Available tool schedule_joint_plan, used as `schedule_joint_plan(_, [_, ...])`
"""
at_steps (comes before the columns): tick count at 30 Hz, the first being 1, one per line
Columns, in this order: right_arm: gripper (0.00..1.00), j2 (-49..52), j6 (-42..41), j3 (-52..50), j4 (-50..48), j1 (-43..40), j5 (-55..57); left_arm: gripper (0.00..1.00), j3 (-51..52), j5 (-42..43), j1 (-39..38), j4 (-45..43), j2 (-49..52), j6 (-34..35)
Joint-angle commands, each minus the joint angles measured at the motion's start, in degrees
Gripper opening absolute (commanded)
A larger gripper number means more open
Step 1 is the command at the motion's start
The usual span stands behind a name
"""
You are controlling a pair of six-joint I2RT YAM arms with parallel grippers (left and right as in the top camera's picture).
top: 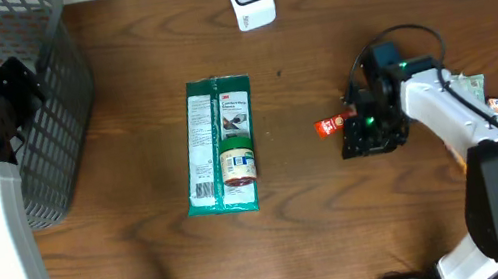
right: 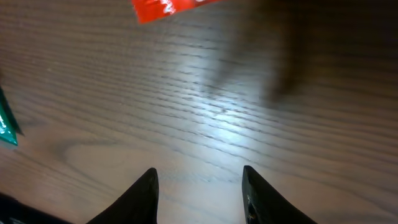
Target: Scan the item barcode
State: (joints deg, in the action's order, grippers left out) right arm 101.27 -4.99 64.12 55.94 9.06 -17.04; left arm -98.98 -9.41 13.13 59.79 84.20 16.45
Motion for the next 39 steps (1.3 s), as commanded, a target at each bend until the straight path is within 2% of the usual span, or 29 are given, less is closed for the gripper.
schedule_joint_plan(1, [0.4,0.0,-2.0,-2.6,-2.3,2.7,-0.7,0.92,-0.3,-0.7,0.3,0.0,0.0,-0.5])
schedule_joint_plan(11, [0.38,0.0,-7.2,-8.3,-12.0,10.8,-5.0,0.92,-0.3,-0.7,0.3,0.0,0.0,-0.5])
schedule_joint_plan(16, [0.31,0.0,-8.6,-8.6,-14.4,15.4,-5.8,0.92,-0.3,-0.7,0.3,0.0,0.0,-0.5])
schedule_joint_plan(19, [0.31,0.0,-8.7,-8.3,-15.2,16.6,-5.8,0.92,-0.3,-0.7,0.3,0.0,0.0,-0.5])
schedule_joint_plan(23, [0.35,-0.1,-7.5,-3.5,-9.7,14.9,-7.1,0.92,-0.3,-0.7,0.3,0.0,0.0,-0.5])
schedule_joint_plan(29, [0.38,-0.1,0.9,5.4,2.1,10.4,-5.7,0.92,-0.3,-0.7,0.3,0.0,0.0,-0.5])
schedule_joint_plan(32, [0.4,-0.1,1.0,6.8,3.9,7.7,-1.3,0.92,-0.3,-0.7,0.3,0.0,0.0,-0.5])
schedule_joint_plan(35, [0.47,-0.1,1.0,6.1,4.1,4.7,2.9,0.92,-0.3,-0.7,0.3,0.0,0.0,-0.5])
schedule_joint_plan(39, [0.49,-0.1,0.8,4.7,3.9,3.6,7.0,0.92,-0.3,-0.7,0.3,0.0,0.0,-0.5])
